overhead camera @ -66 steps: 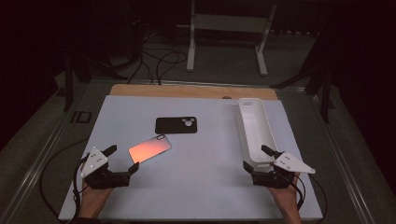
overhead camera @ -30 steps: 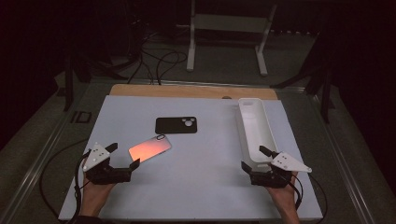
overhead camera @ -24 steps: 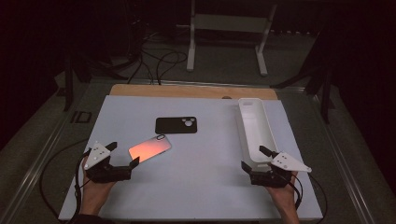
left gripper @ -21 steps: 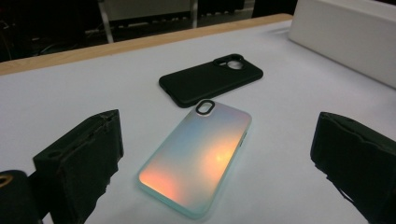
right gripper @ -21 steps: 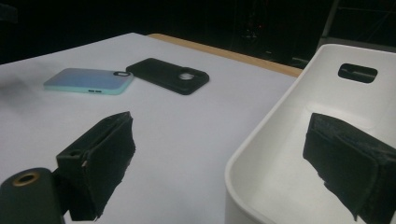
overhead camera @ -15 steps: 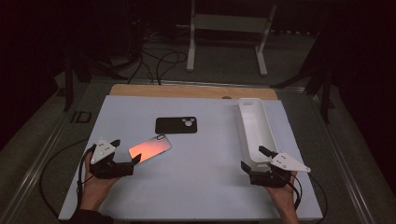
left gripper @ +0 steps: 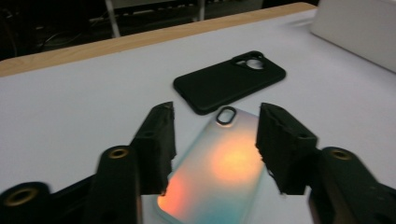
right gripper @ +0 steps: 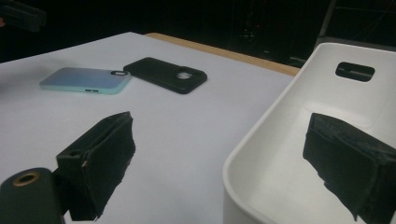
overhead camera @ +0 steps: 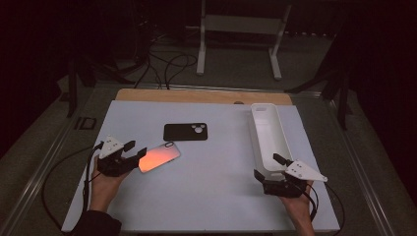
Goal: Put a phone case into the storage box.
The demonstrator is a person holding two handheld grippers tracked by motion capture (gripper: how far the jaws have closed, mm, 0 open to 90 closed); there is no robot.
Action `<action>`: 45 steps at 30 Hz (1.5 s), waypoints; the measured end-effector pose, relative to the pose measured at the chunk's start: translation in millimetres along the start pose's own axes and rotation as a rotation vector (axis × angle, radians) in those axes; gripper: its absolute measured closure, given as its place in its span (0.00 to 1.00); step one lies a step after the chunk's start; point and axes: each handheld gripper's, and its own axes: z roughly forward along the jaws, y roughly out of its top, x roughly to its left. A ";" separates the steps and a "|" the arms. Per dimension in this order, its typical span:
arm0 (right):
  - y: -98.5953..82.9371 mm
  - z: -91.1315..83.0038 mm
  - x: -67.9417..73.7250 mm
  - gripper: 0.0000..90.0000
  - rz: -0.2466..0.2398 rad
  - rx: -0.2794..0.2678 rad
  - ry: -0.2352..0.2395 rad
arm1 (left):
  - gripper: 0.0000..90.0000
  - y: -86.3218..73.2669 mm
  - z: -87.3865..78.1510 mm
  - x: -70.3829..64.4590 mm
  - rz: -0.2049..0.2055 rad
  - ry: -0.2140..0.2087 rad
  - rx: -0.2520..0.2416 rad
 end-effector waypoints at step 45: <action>-1.4 2.0 0.5 0.10 0.004 0.009 0.014 | 1.00 -4.6 93.4 25.5 0.032 -0.060 0.312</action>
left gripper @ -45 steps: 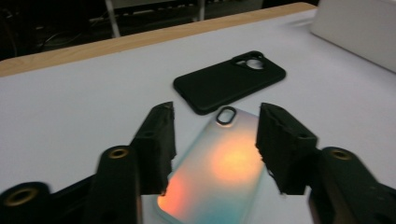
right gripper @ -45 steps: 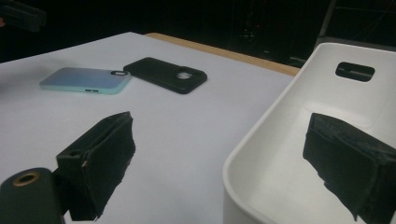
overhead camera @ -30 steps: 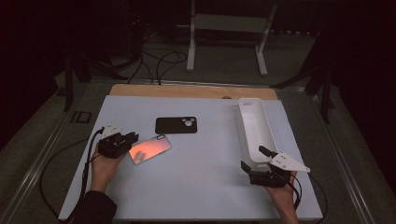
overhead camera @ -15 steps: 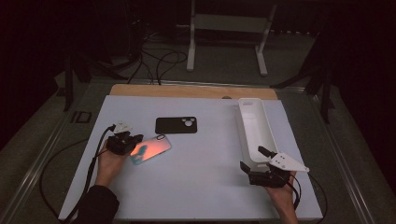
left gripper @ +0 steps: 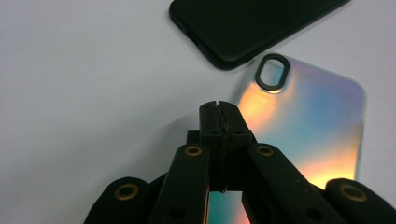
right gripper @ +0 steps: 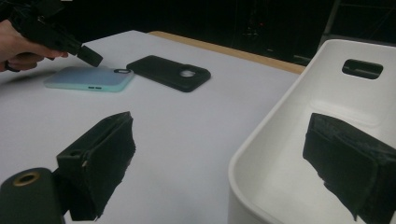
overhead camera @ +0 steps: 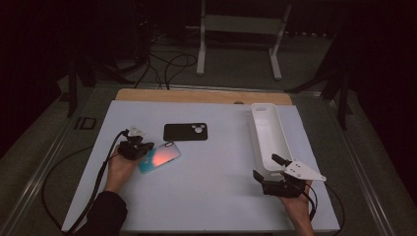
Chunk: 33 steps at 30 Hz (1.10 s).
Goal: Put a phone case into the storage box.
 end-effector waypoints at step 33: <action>-0.4 -0.9 -0.9 0.10 0.009 -0.003 -0.003 | 1.00 -20.3 -9.4 -13.6 -0.008 -0.010 0.038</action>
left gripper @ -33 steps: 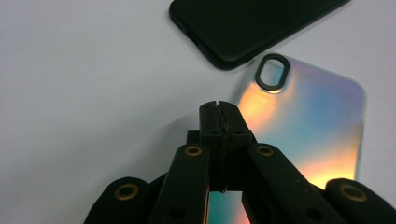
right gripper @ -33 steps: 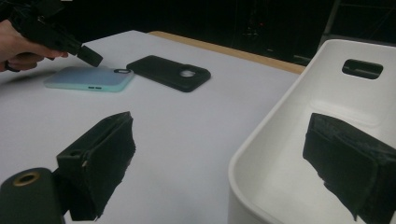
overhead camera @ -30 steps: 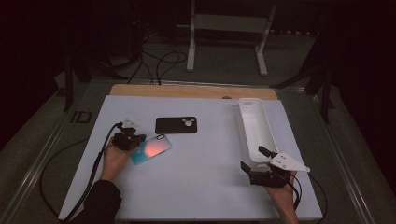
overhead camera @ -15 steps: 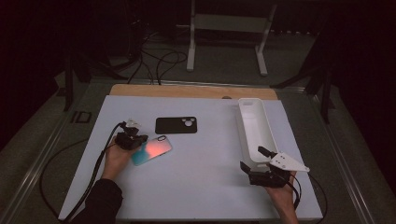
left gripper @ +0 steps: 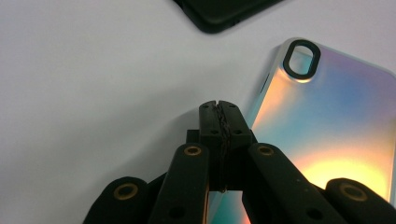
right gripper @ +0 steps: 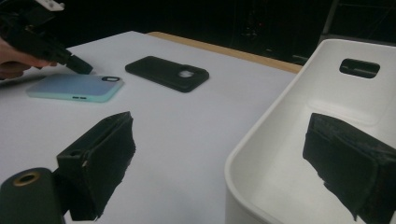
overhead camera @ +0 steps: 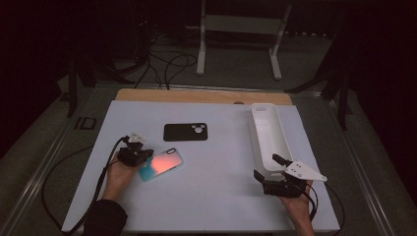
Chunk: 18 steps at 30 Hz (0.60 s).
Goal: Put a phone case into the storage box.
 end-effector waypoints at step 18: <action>-0.9 1.2 -0.2 0.10 -0.001 -0.002 -0.001 | 0.91 -6.1 -37.5 -14.6 0.006 0.053 -0.195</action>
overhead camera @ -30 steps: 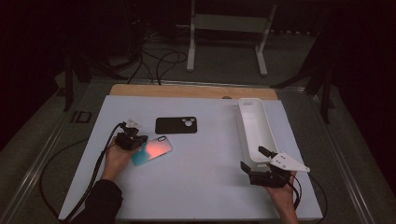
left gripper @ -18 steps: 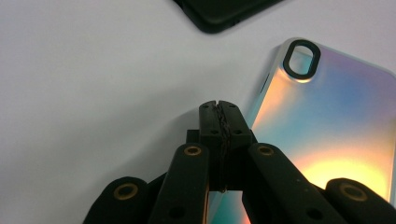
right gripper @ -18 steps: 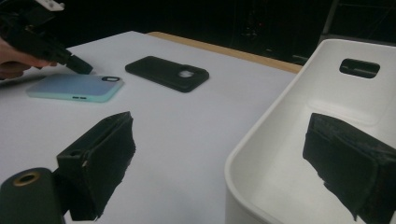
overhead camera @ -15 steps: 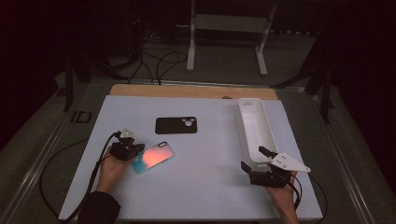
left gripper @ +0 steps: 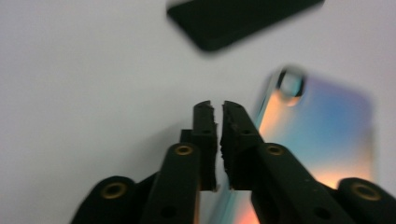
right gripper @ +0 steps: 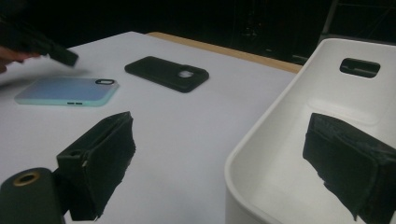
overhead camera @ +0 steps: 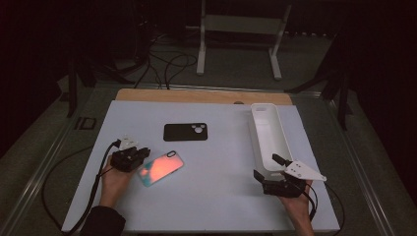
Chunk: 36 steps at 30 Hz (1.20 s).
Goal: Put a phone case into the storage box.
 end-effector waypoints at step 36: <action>3.6 0.1 1.6 0.10 -0.018 -0.014 0.022 | 0.00 -42.4 -69.0 -34.4 0.041 0.004 -0.157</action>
